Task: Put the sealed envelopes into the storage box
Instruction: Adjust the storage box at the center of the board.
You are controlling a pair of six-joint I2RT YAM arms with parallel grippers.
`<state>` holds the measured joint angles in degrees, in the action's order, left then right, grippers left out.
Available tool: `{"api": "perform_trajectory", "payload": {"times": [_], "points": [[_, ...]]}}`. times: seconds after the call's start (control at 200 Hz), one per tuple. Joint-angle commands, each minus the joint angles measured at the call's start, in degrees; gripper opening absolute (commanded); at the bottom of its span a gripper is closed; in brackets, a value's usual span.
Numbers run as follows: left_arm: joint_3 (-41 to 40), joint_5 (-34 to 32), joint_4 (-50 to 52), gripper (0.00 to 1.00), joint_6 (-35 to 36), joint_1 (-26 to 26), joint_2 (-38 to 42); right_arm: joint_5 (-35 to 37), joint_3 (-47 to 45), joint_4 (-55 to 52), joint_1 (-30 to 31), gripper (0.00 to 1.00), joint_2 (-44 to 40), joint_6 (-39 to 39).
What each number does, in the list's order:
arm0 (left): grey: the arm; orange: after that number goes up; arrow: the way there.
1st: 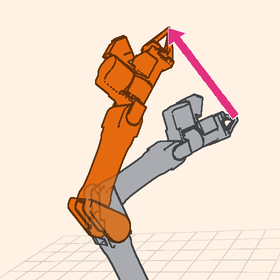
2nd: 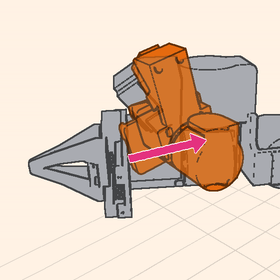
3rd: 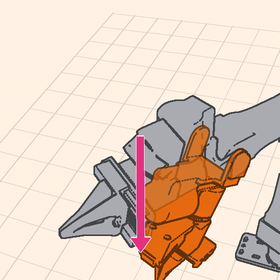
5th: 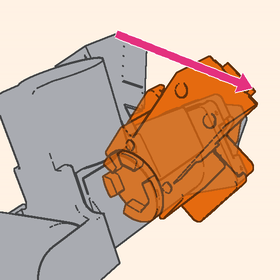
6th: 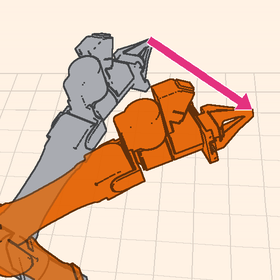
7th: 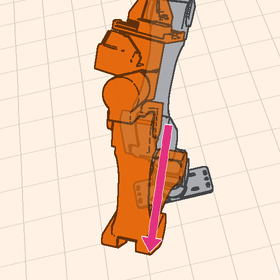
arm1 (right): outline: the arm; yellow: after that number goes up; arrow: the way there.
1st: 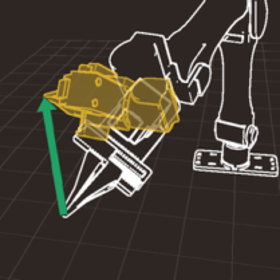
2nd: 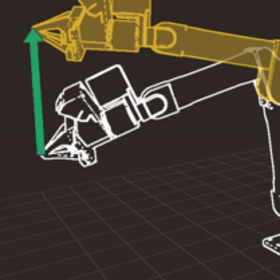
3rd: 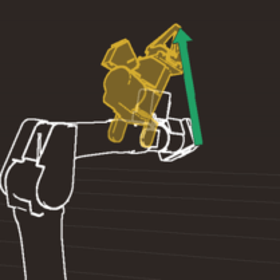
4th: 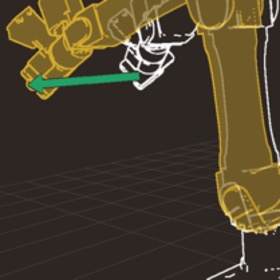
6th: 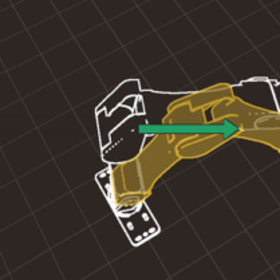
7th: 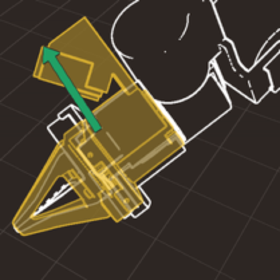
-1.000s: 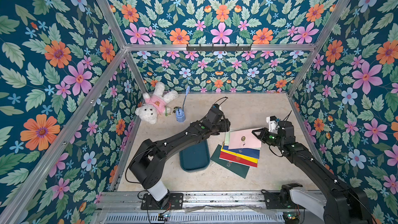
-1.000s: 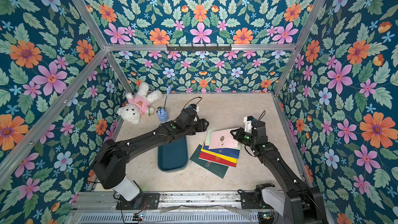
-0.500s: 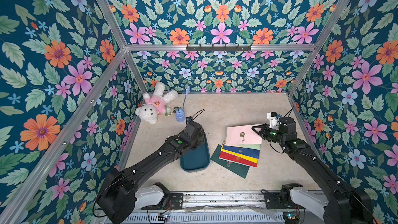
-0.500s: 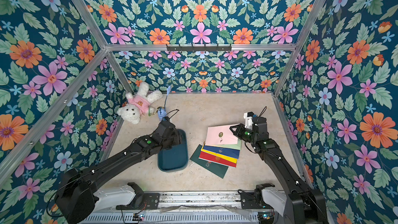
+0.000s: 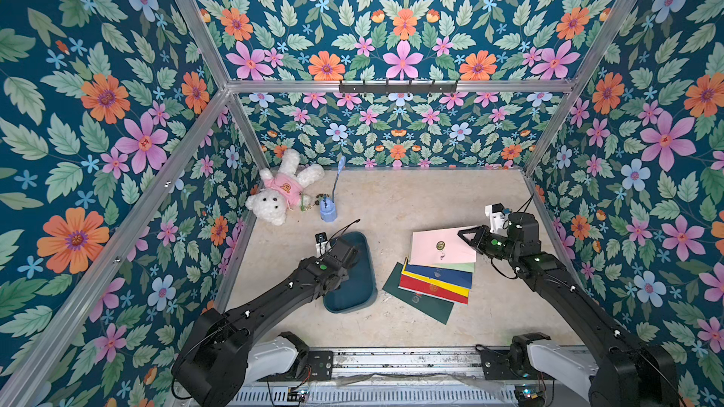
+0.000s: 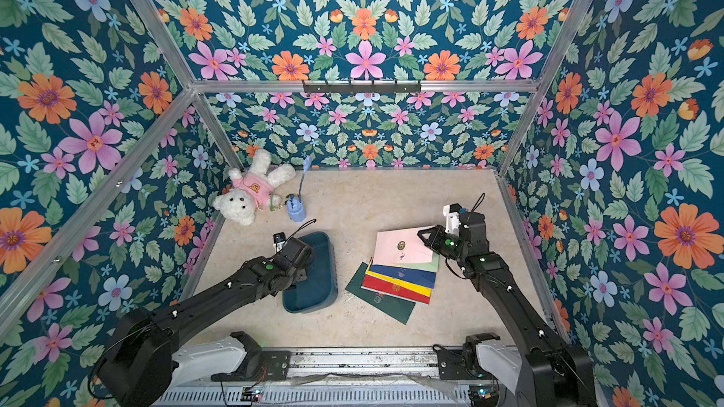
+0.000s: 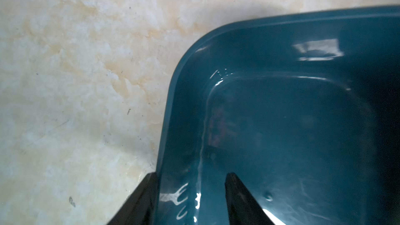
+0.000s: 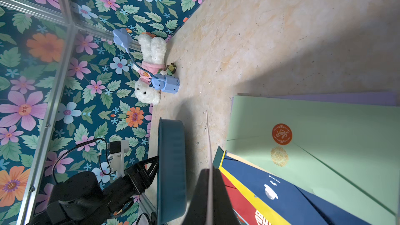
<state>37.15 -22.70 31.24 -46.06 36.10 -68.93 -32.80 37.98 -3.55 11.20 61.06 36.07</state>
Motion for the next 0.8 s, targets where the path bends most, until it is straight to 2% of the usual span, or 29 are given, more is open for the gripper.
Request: {"api": "perform_trajectory", "payload": {"times": [0.0,0.245,0.485,0.555,0.695,0.795], "points": [[-1.1,3.1,-1.8,0.51,1.2,-2.2,-1.1,-0.3,0.1,-0.2,0.0,0.0,-0.2,-0.7],[0.4,6.7,-3.7,0.54,3.8,-2.6,1.7,0.0,-1.1,-0.1,0.1,0.0,-1.2,-0.7],[11.3,9.9,1.5,0.63,14.0,-2.3,2.7,0.2,-1.8,-0.4,0.0,0.0,-1.9,-1.4],[15.1,12.5,2.5,0.64,20.8,-1.7,0.1,0.5,-1.9,-0.8,0.1,0.0,-2.1,-1.7],[21.5,12.9,5.5,0.66,37.7,1.2,-5.6,0.7,-2.4,-1.3,0.0,0.0,-2.5,-2.2],[25.5,9.5,6.9,0.68,49.3,1.3,-9.8,0.8,-3.2,-1.4,0.0,0.0,-2.8,-2.4]]}}
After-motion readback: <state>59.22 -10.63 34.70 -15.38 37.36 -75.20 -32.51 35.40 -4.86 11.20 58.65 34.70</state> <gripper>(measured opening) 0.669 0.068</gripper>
